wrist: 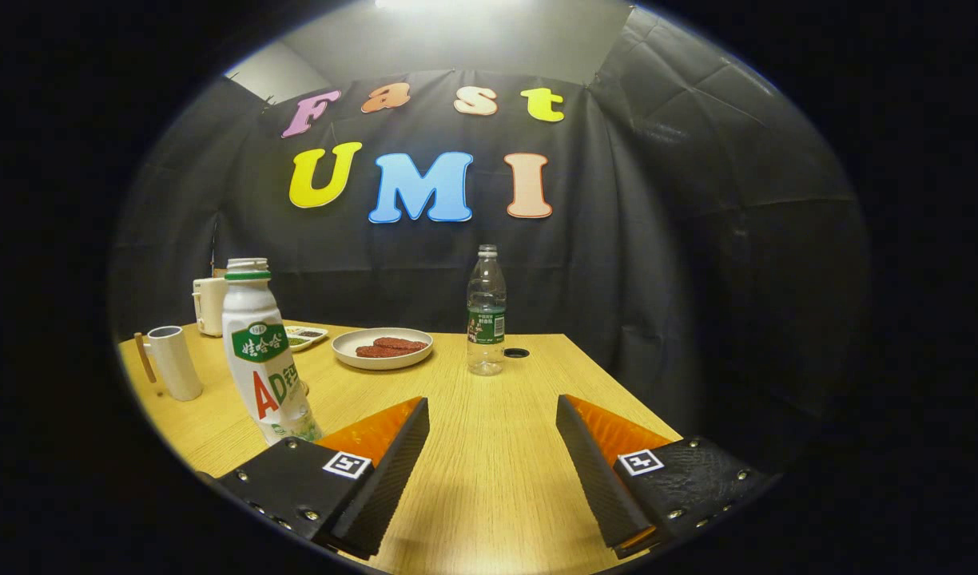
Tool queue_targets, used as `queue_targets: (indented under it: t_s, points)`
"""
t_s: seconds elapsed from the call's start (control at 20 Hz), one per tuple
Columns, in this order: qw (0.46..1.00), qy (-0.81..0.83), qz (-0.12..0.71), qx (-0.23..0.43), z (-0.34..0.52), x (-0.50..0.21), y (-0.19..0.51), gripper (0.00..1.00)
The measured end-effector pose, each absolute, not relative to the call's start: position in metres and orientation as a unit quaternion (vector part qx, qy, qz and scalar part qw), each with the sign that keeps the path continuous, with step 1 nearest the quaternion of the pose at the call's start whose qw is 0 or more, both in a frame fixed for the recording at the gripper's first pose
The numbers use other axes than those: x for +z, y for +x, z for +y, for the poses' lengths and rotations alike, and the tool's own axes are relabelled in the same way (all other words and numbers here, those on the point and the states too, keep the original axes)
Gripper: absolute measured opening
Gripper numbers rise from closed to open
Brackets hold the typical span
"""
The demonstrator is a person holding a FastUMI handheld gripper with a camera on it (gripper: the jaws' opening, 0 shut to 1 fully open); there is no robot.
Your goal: Take the bottle from table, then pour the juice into the cup, finally place the bottle on the coaster
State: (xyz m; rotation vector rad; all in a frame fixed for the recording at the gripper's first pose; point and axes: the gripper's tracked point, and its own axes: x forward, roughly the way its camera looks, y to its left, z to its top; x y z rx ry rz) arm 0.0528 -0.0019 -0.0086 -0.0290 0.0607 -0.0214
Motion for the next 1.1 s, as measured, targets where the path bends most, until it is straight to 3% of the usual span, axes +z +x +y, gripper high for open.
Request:
queue_targets:
  t_s: [0.3, 0.75, 1.1]
  points:
    - [0.998, -0.014, -0.019, -0.05, -0.01, 0.028, 0.067, 0.97]
    - [0.998, 0.043, -0.035, 0.021, 0.053, 0.067, 0.046, 0.97]
    - [0.996, 0.049, -0.012, 0.079, 0.103, 0.057, 0.015, 0.97]
